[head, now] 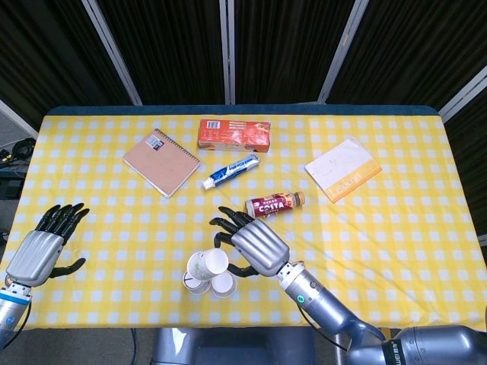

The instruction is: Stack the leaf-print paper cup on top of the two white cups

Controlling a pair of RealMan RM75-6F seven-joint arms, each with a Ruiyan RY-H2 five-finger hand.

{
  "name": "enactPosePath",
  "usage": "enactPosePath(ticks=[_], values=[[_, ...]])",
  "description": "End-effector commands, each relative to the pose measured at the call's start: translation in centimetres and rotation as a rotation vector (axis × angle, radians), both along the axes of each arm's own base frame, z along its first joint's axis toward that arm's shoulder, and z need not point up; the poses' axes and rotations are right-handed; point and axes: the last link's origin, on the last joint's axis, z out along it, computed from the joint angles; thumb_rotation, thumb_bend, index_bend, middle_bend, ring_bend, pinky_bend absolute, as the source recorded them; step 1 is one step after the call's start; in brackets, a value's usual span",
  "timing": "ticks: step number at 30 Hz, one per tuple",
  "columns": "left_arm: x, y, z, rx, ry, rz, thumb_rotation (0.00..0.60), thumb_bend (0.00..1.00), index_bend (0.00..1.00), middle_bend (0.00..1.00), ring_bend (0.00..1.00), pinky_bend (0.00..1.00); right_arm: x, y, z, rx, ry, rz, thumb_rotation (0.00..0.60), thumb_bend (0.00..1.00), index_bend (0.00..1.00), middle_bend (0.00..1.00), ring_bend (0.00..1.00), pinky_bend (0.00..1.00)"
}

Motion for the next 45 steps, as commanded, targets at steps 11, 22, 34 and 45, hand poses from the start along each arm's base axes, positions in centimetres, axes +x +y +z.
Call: enactPosePath(ticks=[11, 22, 34, 45], values=[[0.1, -0.2, 0.2, -0.001, -0.001, -0.003, 0.600, 0.24, 0.00, 0.00, 0.00, 0.00, -0.6, 1.7, -1.5, 0.032, 0.041, 0.064, 0.600, 0.22, 0.58, 0.19, 0.00, 0.19], [0.2, -0.4, 0.4, 0.000, 0.003, -0.003, 0.600, 0.24, 0.00, 0.00, 0.00, 0.00, -1.0, 2.1, -3.1, -0.013, 0.046, 0.067, 0.600, 0.22, 0.58, 0.19, 0.00, 0.19], [0.1, -0.3, 0.5, -0.005, 0.005, 0.005, 0.600, 0.24, 0.00, 0.00, 0.00, 0.00, -1.8, 1.8, -4.0, -0.012, 0.085, 0.056, 0.600, 0.22, 0.58, 0.19, 0.00, 0.19], [0.2, -0.4, 0.3, -0.016, 0.006, 0.007, 0.600, 0.24, 0.00, 0.00, 0.00, 0.00, -2.2, 1.8, -4.0, -0.004, 0.097, 0.049, 0.600, 0.22, 0.57, 0.19, 0.00, 0.18]])
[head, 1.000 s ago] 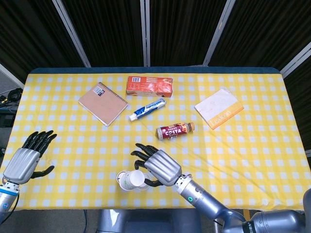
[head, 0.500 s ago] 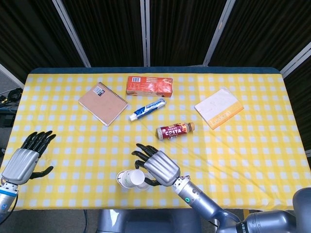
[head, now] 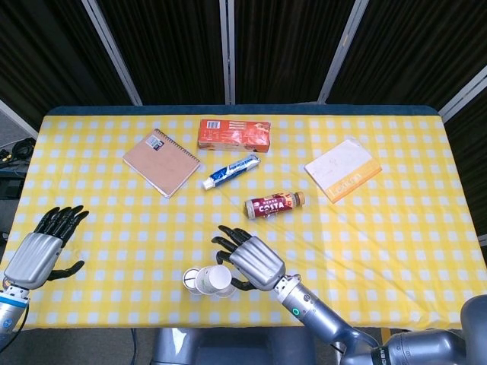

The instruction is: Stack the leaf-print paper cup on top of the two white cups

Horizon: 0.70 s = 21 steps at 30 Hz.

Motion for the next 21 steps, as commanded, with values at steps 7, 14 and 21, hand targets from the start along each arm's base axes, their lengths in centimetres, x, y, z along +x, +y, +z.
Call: enactPosePath(ticks=[7, 14, 21], values=[[-0.10, -0.02, 0.04, -0.007, 0.002, 0.011, 0.600, 0.24, 0.00, 0.00, 0.00, 0.00, 0.07, 0.19, -0.43, 0.004, 0.000, -0.001, 0.600, 0.20, 0.50, 0.13, 0.00, 0.15], [-0.13, 0.04, 0.03, -0.019, 0.003, 0.021, 0.600, 0.24, 0.00, 0.00, 0.00, 0.00, 0.15, 0.24, -0.61, 0.003, -0.011, -0.010, 0.600, 0.17, 0.37, 0.04, 0.00, 0.12], [-0.07, 0.00, 0.07, -0.014, 0.002, 0.020, 0.600, 0.24, 0.00, 0.00, 0.00, 0.00, 0.44, 0.34, -0.37, -0.004, -0.024, -0.011, 0.600, 0.16, 0.33, 0.02, 0.00, 0.11]])
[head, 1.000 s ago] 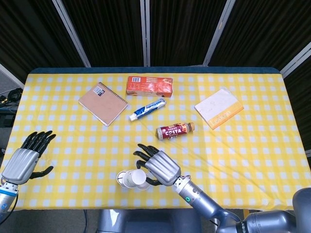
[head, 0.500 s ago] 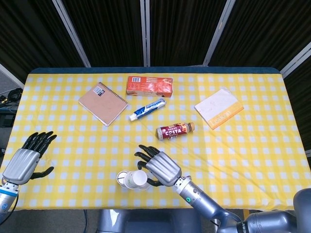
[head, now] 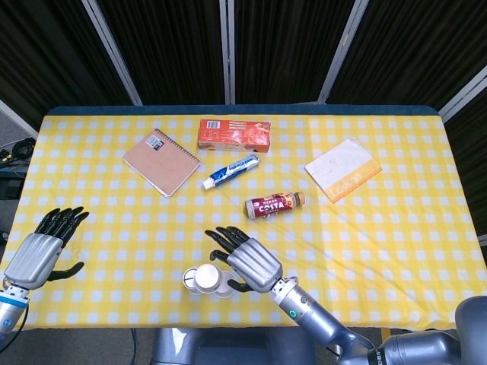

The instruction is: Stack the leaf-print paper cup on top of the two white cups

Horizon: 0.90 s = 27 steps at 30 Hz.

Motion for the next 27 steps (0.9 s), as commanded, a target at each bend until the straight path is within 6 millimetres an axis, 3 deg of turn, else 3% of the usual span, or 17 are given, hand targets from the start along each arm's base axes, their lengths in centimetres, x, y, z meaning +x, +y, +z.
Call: enactPosePath(ticks=[1, 9, 15, 20, 27], values=[[0.0, 0.0, 0.0, 0.000, 0.000, 0.000, 0.600, 0.24, 0.00, 0.00, 0.00, 0.00, 0.1, 0.1, 0.2, -0.003, -0.003, 0.001, 0.600, 0.16, 0.33, 0.02, 0.00, 0.11], [-0.1, 0.1, 0.2, 0.009, -0.005, 0.002, 0.600, 0.24, 0.00, 0.00, 0.00, 0.00, -0.9, -0.9, 1.9, -0.104, 0.054, -0.010, 0.600, 0.16, 0.31, 0.00, 0.00, 0.09], [-0.2, 0.1, 0.3, 0.029, -0.003, 0.004, 0.600, 0.24, 0.00, 0.00, 0.00, 0.00, -3.8, -2.1, 4.3, -0.207, 0.100, -0.064, 0.600, 0.16, 0.25, 0.00, 0.00, 0.04], [-0.5, 0.2, 0.3, 0.055, 0.010, 0.008, 0.600, 0.24, 0.00, 0.00, 0.00, 0.00, -9.6, -2.8, 7.3, -0.328, 0.140, -0.168, 0.600, 0.16, 0.22, 0.00, 0.00, 0.01], [-0.3, 0.0, -0.2, 0.094, 0.036, -0.002, 0.600, 0.24, 0.00, 0.00, 0.00, 0.00, -18.0, -2.1, 11.2, -0.461, 0.128, -0.301, 0.600, 0.16, 0.17, 0.00, 0.00, 0.00]])
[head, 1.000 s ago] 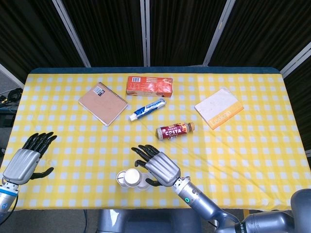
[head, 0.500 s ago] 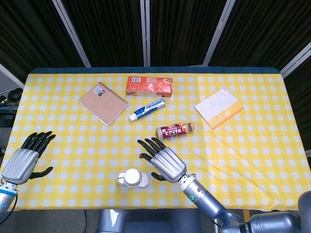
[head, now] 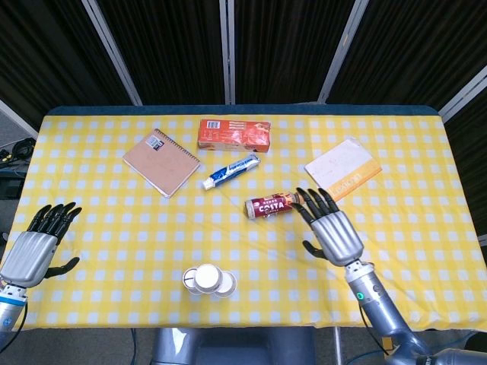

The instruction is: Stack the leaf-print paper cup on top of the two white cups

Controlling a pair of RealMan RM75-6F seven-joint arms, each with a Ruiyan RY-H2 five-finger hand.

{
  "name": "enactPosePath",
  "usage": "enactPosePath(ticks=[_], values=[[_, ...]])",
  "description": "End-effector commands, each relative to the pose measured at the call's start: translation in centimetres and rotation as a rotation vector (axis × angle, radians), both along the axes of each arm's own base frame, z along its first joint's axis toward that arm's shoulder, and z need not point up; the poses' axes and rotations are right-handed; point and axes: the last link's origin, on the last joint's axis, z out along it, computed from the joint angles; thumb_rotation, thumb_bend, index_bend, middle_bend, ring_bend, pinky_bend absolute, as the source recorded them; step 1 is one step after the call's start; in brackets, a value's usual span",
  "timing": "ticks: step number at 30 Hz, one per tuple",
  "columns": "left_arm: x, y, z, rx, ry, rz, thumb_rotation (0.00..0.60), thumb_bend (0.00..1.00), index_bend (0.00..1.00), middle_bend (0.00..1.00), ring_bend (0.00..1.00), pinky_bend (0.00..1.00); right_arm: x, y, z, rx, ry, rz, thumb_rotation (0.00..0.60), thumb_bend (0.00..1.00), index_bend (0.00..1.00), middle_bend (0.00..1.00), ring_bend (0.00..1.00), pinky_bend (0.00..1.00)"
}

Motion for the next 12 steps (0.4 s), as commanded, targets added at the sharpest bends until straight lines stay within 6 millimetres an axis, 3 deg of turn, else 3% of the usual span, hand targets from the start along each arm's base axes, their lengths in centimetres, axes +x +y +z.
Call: enactPosePath(ticks=[1, 5, 12], values=[[0.0, -0.2, -0.2, 0.021, 0.005, -0.006, 0.600, 0.23, 0.00, 0.00, 0.00, 0.00, -6.4, 1.2, 3.3, -0.112, 0.011, -0.075, 0.600, 0.16, 0.17, 0.00, 0.00, 0.00], [-0.7, -0.4, -0.2, 0.037, 0.015, 0.011, 0.600, 0.23, 0.00, 0.00, 0.00, 0.00, -9.5, 2.7, 5.1, -0.168, 0.014, -0.103, 0.600, 0.16, 0.17, 0.00, 0.00, 0.00], [-1.3, -0.7, 0.2, 0.068, 0.016, 0.038, 0.600, 0.22, 0.00, 0.00, 0.00, 0.00, -12.9, 5.8, 6.5, -0.210, 0.025, -0.151, 0.600, 0.16, 0.14, 0.00, 0.00, 0.00]])
